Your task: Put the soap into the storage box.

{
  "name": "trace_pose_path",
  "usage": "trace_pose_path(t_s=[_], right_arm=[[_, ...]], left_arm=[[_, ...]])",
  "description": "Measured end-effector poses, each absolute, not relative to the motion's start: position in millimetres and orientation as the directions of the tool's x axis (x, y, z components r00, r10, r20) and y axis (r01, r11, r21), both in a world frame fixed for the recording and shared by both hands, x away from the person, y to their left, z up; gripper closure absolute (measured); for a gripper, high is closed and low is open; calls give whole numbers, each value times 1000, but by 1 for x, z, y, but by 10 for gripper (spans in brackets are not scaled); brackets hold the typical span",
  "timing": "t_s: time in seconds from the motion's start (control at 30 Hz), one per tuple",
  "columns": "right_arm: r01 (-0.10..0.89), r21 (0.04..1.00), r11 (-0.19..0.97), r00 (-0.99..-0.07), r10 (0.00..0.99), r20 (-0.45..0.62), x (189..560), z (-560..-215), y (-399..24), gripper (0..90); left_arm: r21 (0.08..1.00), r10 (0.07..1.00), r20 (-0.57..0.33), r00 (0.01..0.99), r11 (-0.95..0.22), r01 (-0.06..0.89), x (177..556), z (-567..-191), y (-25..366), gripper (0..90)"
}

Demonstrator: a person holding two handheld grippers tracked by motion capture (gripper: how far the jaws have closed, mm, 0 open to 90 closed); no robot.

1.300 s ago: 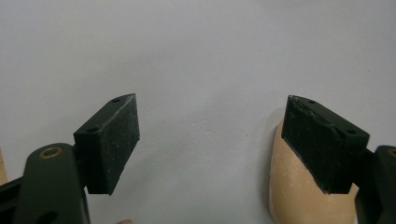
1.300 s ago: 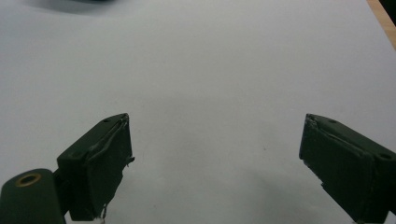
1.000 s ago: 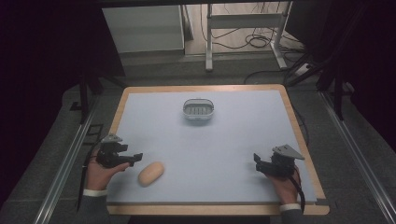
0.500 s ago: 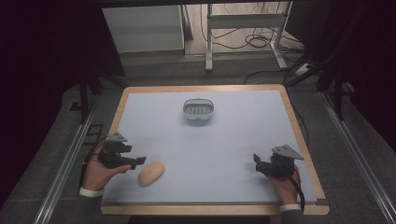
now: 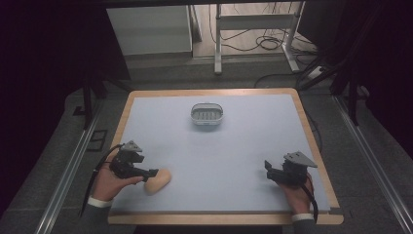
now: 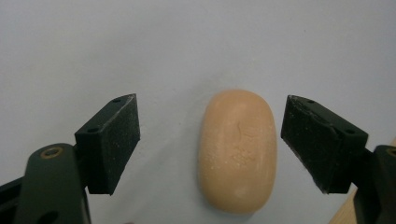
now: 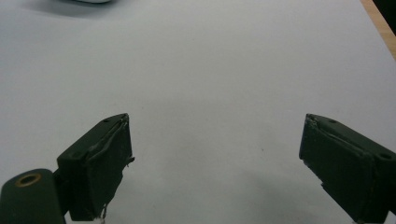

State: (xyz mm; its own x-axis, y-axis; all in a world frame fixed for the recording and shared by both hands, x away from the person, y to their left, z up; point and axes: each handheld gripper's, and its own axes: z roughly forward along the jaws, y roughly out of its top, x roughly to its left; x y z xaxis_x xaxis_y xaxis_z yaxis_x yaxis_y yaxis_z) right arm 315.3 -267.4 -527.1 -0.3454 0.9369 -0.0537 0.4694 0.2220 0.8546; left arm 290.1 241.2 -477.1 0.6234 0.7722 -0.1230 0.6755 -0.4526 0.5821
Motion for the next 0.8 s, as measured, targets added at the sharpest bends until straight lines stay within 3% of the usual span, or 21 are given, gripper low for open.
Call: trace_pose_path(t_s=[0.8], right_arm=[[476,848,231,-342,937,-64,316,-527,-266,96]], left_arm=[[504,751,-118,650,-518,691,286,-502,219,190]])
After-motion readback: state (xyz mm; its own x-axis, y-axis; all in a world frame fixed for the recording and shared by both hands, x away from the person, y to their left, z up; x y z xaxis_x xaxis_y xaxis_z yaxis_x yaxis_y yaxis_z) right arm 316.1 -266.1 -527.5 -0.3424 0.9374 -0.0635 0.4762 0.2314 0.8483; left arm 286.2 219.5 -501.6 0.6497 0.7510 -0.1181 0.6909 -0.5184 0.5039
